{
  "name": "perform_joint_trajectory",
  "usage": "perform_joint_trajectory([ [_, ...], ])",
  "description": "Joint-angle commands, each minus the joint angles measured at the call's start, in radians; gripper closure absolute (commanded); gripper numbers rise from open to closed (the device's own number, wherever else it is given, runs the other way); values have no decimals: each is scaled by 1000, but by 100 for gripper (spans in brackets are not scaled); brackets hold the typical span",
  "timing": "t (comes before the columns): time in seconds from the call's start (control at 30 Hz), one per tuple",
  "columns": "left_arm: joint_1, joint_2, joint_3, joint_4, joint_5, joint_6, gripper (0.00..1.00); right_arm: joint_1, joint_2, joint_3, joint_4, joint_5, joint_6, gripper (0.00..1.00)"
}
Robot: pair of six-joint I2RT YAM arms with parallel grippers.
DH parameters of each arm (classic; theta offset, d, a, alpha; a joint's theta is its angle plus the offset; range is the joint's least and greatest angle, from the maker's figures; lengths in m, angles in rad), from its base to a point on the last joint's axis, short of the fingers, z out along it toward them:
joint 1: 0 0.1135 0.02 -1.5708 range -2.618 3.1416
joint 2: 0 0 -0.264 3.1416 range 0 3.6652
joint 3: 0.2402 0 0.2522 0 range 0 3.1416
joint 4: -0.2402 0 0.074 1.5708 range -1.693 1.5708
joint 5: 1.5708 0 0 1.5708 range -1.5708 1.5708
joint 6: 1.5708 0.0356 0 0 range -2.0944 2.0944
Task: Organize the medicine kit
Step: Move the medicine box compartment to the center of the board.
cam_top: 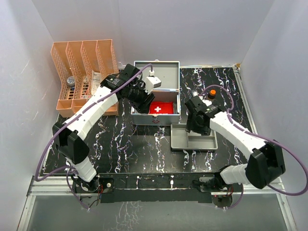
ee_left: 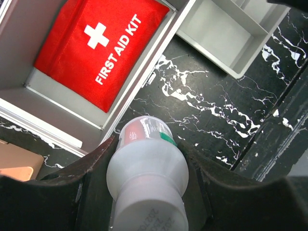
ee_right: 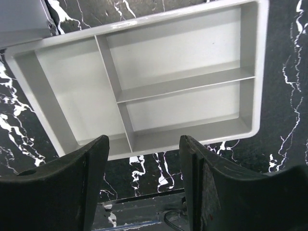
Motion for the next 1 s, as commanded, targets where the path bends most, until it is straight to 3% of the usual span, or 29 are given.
perform_joint_trajectory([
  [0.0,31,-103,-17,-5,47,-27,100,24,31,-34,113,32,15,42],
  [0.53,70,-139,-53,-29,96,-20,100,57,206,-71,362,-12,-174,46],
  [0.83,81,-156,-71,-22,97,-30,100,63,208,-140,375,-45,-168,71],
  [0.97,84,-160,-75,-26,101,-24,100,76,189,-166,375,-56,-142,92],
])
